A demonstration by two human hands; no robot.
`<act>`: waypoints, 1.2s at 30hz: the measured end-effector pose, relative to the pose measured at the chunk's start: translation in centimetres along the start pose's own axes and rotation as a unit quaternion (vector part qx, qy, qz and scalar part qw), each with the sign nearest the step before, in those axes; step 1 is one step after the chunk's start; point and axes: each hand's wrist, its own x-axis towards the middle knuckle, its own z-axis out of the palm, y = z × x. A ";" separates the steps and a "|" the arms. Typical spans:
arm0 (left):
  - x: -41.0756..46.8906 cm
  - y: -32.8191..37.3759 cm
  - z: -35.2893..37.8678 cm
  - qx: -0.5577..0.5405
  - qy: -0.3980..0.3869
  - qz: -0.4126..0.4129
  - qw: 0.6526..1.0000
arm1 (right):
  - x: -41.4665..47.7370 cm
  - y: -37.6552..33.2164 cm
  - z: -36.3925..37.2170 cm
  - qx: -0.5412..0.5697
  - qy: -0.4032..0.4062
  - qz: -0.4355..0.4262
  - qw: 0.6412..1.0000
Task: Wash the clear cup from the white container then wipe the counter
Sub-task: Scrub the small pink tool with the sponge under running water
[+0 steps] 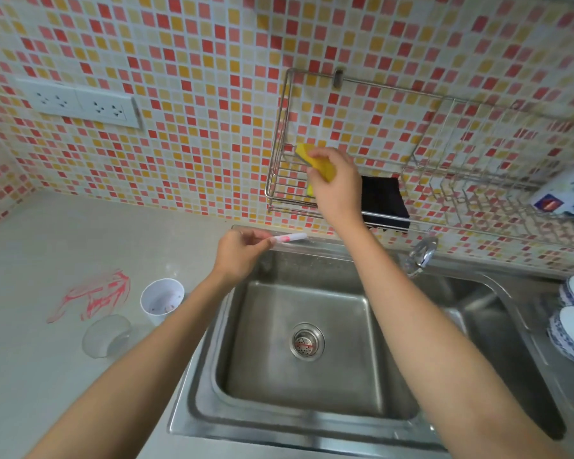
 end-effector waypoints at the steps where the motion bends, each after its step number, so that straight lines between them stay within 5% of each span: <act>1: -0.2 0.1 0.5 -0.002 -0.001 -0.002 1.000 | -1.4 -0.2 -0.8 0.014 0.015 -0.023 1.000; 10: -2.1 0.6 5.3 -0.008 -0.027 0.020 0.999 | -12.3 6.4 -3.1 -0.052 -0.031 -0.037 0.997; 24: -3.9 0.6 12.0 -0.016 -0.002 -0.022 1.000 | -13.8 11.1 -6.0 -0.065 -0.014 0.032 0.997; 28: -4.2 1.2 13.0 -0.003 0.024 -0.023 0.999 | -14.9 11.3 -6.3 -0.049 -0.064 -0.026 0.996; 32: -4.3 1.2 14.2 -0.021 0.033 -0.032 0.999 | -14.4 13.0 -7.1 -0.043 -0.019 0.042 0.998; 36: -3.7 0.9 14.7 -0.020 0.029 -0.037 0.999 | -15.2 12.4 -7.2 -0.036 -0.070 -0.011 0.997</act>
